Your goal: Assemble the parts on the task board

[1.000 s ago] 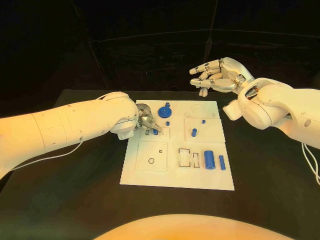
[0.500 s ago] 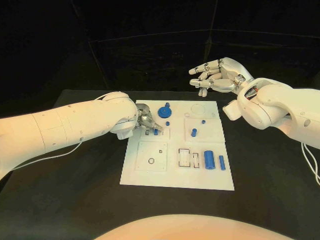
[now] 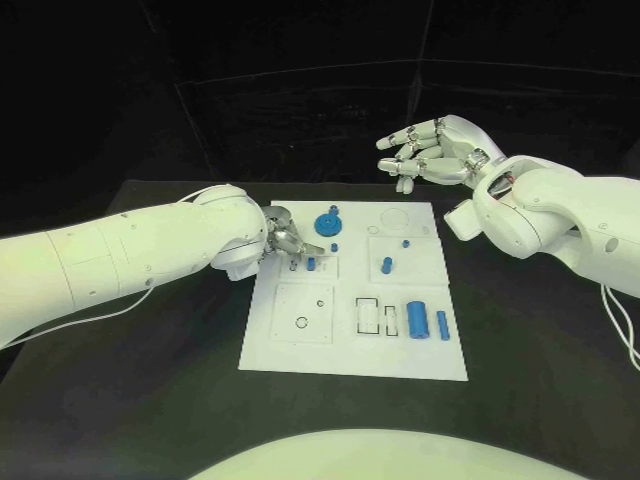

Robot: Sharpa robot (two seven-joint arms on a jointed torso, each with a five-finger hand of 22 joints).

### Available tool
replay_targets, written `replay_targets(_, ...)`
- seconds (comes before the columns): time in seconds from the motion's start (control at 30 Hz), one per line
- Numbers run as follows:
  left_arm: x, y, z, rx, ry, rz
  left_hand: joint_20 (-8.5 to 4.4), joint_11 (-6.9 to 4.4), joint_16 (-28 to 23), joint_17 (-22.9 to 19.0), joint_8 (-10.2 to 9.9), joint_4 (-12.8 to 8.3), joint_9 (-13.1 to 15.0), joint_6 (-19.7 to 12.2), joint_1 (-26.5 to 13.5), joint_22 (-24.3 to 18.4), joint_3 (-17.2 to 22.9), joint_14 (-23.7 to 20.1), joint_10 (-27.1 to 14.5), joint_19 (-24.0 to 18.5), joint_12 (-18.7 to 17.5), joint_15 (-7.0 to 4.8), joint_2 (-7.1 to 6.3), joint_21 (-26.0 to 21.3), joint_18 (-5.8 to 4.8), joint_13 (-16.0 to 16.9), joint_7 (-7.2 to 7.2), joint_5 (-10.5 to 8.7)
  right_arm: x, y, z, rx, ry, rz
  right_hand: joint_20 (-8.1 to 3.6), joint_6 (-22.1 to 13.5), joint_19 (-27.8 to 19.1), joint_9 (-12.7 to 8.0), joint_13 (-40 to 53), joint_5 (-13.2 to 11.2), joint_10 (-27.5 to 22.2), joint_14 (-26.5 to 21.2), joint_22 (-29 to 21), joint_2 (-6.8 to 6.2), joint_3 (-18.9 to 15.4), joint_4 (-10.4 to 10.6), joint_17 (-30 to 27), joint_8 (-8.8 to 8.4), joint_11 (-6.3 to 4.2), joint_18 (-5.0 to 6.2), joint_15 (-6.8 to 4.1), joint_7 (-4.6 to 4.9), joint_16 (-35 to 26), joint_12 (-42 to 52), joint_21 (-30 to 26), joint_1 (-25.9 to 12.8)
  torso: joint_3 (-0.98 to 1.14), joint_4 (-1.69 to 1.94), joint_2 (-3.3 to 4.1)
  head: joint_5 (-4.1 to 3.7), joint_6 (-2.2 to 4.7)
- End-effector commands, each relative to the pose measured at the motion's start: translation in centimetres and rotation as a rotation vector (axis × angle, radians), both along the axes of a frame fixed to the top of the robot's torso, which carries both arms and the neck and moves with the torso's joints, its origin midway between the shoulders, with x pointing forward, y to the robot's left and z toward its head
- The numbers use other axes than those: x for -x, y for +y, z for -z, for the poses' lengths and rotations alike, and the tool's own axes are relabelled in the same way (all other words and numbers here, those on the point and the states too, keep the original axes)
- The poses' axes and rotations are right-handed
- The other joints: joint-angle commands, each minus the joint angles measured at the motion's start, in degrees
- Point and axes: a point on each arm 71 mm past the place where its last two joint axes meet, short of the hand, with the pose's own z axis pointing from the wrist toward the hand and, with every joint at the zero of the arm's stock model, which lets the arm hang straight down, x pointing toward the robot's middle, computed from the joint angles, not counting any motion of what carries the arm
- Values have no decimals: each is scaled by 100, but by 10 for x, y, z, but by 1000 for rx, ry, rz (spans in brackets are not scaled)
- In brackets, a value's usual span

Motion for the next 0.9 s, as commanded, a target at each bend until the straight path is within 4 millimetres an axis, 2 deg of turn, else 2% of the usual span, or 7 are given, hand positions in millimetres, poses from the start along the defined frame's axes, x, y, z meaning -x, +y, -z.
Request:
replay_targets(0.03,-2,-2,-7,33,-43,-2,-35,1,18,1509,30,-6,8,-45,11,-34,-76,586,-38,27,-19,-32,43,-40,-62,-21,7,-22,0,1,-1,-4,-1,-7,21,-40,30,8,-7,-38,-24,4,-5,11,-38,5,9,25,2,19,51,10,-29,29,-29,-35,4,-2,2,0,16)
replay_targets(0.17,-2,-3,-18,67,-61,7,-26,21,18,1509,1,-57,-4,-125,266,-163,-166,586,-105,-17,-90,-19,143,-135,-38,-102,33,-20,-1,1,-1,-4,-1,-7,21,-40,30,8,-7,-38,-24,4,-5,11,-38,5,9,25,2,19,51,10,-29,29,-29,-35,0,9,1,-11,31)
replay_targets(0.33,-4,1,-33,83,-70,14,33,132,18,1509,-271,-89,-174,-455,581,-263,-303,586,-259,-55,-259,69,253,-218,-25,-297,175,-16,-2,-1,0,-2,0,-3,22,-40,31,8,-8,-38,-26,5,-6,15,-42,8,13,29,2,19,52,10,-33,32,-32,-38,12,21,-6,1,51)
replay_targets(0.4,-8,6,-40,79,-74,11,72,192,18,1509,-420,-84,-292,-578,685,-277,-396,586,-282,-61,-273,118,277,-235,-23,-323,241,-16,-2,-1,0,-2,1,-3,22,-40,31,8,-8,-38,-26,5,-6,15,-42,8,13,29,2,19,52,10,-33,32,-32,-38,10,11,0,11,61)
replay_targets(0.53,-15,15,-48,62,-76,-4,129,250,18,1509,-553,-56,-442,-621,801,-273,-510,586,-290,-59,-262,168,369,-241,-22,-330,302,-14,-3,0,1,0,3,-3,22,-40,31,8,-8,-38,-26,5,-6,15,-42,8,13,29,2,19,52,10,-33,32,-32,-38,7,-4,5,27,75)
replay_targets(0.67,-23,21,-51,28,-54,-12,144,263,18,1509,-584,-48,-484,-627,829,-275,-555,586,-297,-60,-265,184,389,-245,-20,-341,316,-12,-4,1,2,1,6,-4,22,-37,32,9,-8,-37,-26,7,-7,19,-42,9,15,32,1,20,52,9,-35,34,-34,-36,6,-18,9,41,88)
replay_targets(0.9,-41,27,-49,-70,-35,-16,166,270,18,1509,-597,-42,-545,-572,885,-277,-632,586,-316,-63,-276,197,433,-252,-16,-367,321,-13,-5,2,4,1,9,-4,23,-34,34,11,-10,-32,-29,9,-10,31,-41,8,21,40,-1,20,51,8,-41,38,-39,-29,3,-3,10,57,78)
